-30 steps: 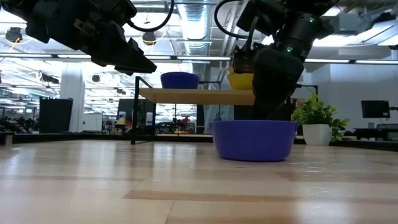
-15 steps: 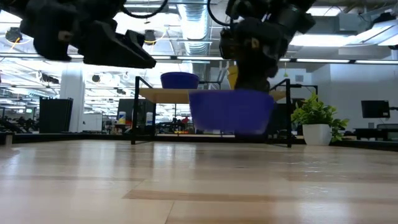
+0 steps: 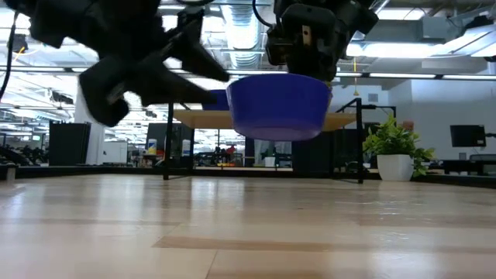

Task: Pick & Place Mini bowls
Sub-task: Stack the blue bowl on top of the blue bowls on the shelf, then return to Home Position

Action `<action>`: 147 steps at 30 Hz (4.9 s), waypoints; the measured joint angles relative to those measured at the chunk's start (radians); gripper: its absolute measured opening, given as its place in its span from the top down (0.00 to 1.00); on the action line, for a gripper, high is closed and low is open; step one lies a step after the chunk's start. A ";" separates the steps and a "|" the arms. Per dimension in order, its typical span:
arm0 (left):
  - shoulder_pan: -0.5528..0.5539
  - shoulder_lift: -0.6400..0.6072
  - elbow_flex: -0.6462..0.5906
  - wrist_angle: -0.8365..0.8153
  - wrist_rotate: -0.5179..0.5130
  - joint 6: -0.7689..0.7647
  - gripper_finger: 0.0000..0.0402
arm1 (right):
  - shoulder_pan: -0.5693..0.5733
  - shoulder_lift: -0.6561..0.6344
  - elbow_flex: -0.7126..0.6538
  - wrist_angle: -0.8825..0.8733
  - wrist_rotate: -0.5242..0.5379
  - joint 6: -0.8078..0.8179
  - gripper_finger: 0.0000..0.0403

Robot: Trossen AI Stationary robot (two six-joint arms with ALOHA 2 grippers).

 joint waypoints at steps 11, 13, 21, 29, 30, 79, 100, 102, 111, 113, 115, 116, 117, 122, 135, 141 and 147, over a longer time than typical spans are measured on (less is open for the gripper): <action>0.005 0.112 0.108 -0.002 0.039 0.008 0.58 | 0.012 0.005 0.000 -0.026 0.004 -0.019 1.00; 0.005 0.131 0.110 -0.002 0.041 0.008 0.59 | 0.012 0.005 0.001 -0.026 0.003 -0.026 1.00; 0.015 0.148 0.110 0.002 0.042 0.008 0.63 | 0.012 0.005 0.001 -0.020 0.000 -0.034 1.00; 0.033 0.148 0.110 0.003 0.084 0.004 0.70 | 0.012 0.005 0.001 -0.015 -0.010 -0.037 1.00; 0.037 0.148 0.110 0.003 0.096 0.003 0.72 | 0.012 0.005 0.001 -0.014 -0.010 -0.037 1.00; -0.014 -0.305 0.142 -0.504 -0.212 -0.470 0.98 | 0.121 -0.539 -0.050 0.072 0.383 -0.207 0.62; 0.543 -0.096 0.825 -1.169 0.048 -0.493 0.98 | 0.307 -0.681 -0.341 0.336 0.556 -0.209 0.61; 0.602 -0.042 0.865 -1.195 0.054 -0.469 0.98 | 0.306 -0.677 -0.341 0.339 0.556 -0.209 0.61; 0.736 0.058 0.917 -1.212 0.065 -0.422 0.98 | 0.306 -0.674 -0.341 0.311 0.553 -0.207 0.62; 0.734 0.057 0.917 -1.222 0.069 -0.422 0.98 | 0.307 -0.674 -0.341 0.294 0.552 -0.198 0.63; 0.731 0.055 0.917 -1.234 0.074 -0.423 0.98 | 0.307 -0.674 -0.341 0.286 0.552 -0.187 0.63; 0.731 0.054 0.917 -1.232 0.074 -0.428 0.98 | 0.307 -0.674 -0.341 0.281 0.552 -0.182 0.63; 0.732 0.054 0.917 -1.229 0.073 -0.436 0.98 | 0.307 -0.674 -0.341 0.276 0.552 -0.180 0.63; 0.731 0.054 0.917 -1.238 0.080 -0.462 0.97 | 0.306 -0.674 -0.341 0.269 0.551 -0.156 0.62; 0.728 0.054 0.917 -1.268 0.019 -0.475 0.79 | 0.306 -0.674 -0.341 0.269 0.551 -0.154 0.62; 0.729 0.054 0.917 -1.274 0.000 -0.475 0.73 | 0.306 -0.674 -0.341 0.269 0.551 -0.154 0.63; 0.729 0.053 0.917 -1.274 0.000 -0.493 0.73 | 0.306 -0.674 -0.340 0.268 0.552 -0.155 0.63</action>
